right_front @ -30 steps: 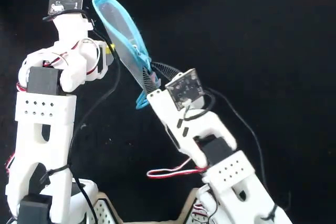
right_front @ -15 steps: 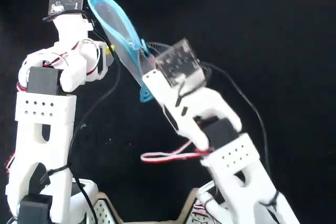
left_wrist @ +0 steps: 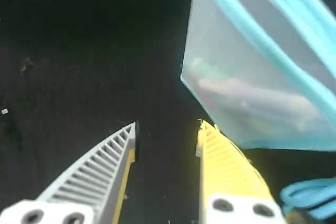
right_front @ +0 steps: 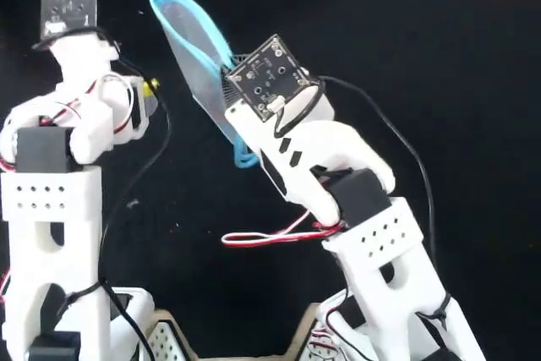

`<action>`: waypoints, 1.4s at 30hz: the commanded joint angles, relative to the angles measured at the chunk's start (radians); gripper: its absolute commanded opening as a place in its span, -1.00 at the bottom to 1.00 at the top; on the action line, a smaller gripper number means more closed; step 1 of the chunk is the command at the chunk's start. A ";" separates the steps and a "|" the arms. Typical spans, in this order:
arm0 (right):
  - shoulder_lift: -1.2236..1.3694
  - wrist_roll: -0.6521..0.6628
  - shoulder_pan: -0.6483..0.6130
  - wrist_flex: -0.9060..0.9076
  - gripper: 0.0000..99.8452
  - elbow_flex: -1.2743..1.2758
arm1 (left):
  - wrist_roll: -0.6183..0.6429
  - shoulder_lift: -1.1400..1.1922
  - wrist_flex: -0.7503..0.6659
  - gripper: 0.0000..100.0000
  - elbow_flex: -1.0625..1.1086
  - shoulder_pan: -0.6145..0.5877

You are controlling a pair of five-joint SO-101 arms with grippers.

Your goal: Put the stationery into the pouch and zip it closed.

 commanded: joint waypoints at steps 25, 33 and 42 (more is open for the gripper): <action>0.004 0.422 0.018 0.117 -0.98 -0.214 | 0.104 -0.074 -0.288 -0.61 0.450 0.140; 0.015 0.423 0.023 0.132 -0.98 -0.216 | 0.098 -0.529 -0.477 -0.61 0.811 0.173; -0.061 0.216 0.018 0.356 -0.90 -0.186 | 0.057 -0.750 -0.522 -0.61 0.935 0.231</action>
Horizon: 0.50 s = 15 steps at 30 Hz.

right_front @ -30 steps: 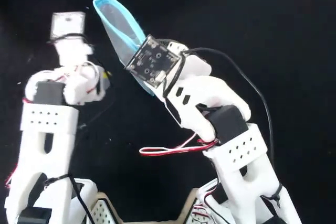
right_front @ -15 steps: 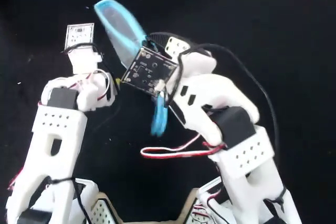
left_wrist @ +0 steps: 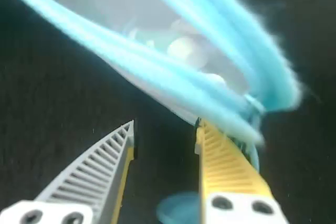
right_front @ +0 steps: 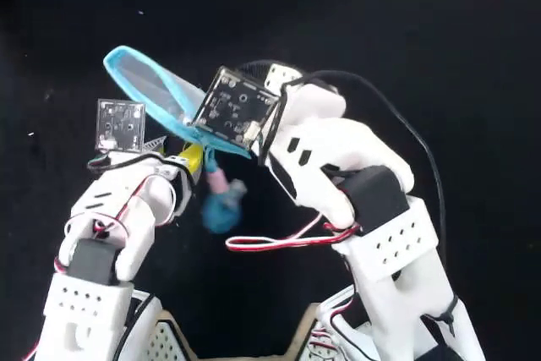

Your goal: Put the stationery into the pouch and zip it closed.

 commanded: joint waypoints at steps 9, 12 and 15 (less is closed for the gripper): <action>-0.512 -0.350 -0.118 0.005 -0.84 0.475 | -0.015 -0.038 -0.061 -0.61 0.045 0.008; -0.645 -0.387 -0.173 -0.112 -0.84 0.697 | -0.015 -0.040 -0.060 -0.61 0.053 0.008; -0.756 -0.427 -0.216 -0.261 -0.79 0.905 | -0.015 -0.040 -0.060 -0.61 0.053 0.008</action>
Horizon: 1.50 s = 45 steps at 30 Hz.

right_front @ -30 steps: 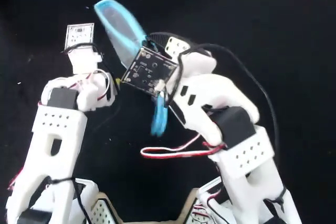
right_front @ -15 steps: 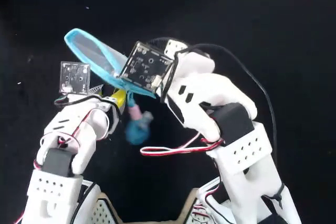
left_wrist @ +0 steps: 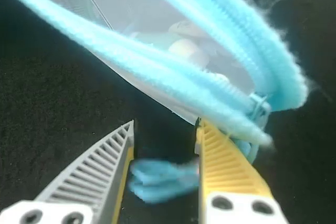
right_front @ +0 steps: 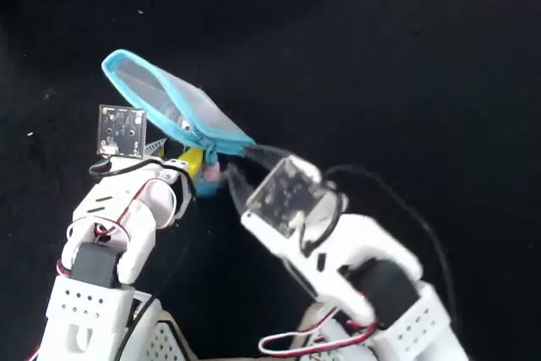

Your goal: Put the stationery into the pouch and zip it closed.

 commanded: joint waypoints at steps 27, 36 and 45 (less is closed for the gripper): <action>-0.294 -0.230 -0.051 -0.540 -0.69 0.593 | -0.006 -0.012 -0.021 -0.61 -0.021 0.010; 0.038 -0.319 -0.051 -0.545 -0.69 0.403 | -0.006 -0.012 -0.017 -0.61 -0.021 0.008; 0.120 -0.370 -0.055 -0.706 -0.69 0.427 | -0.006 -0.012 -0.018 -0.61 -0.018 0.010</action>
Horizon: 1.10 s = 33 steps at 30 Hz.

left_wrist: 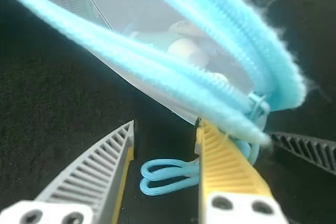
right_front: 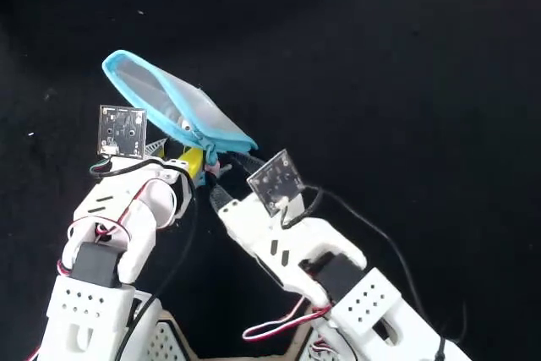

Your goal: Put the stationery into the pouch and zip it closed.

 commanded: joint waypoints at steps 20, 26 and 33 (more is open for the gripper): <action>0.245 -0.009 -0.005 -0.236 -0.69 -0.054 | -0.011 -0.012 -0.018 -0.61 -0.018 0.007; 0.124 -0.002 0.002 -0.236 -0.84 -0.008 | -0.009 -0.012 -0.020 -0.61 -0.013 0.008; 0.077 0.066 0.049 -0.238 -0.98 -0.001 | -0.009 -0.012 -0.017 -0.61 -0.013 0.013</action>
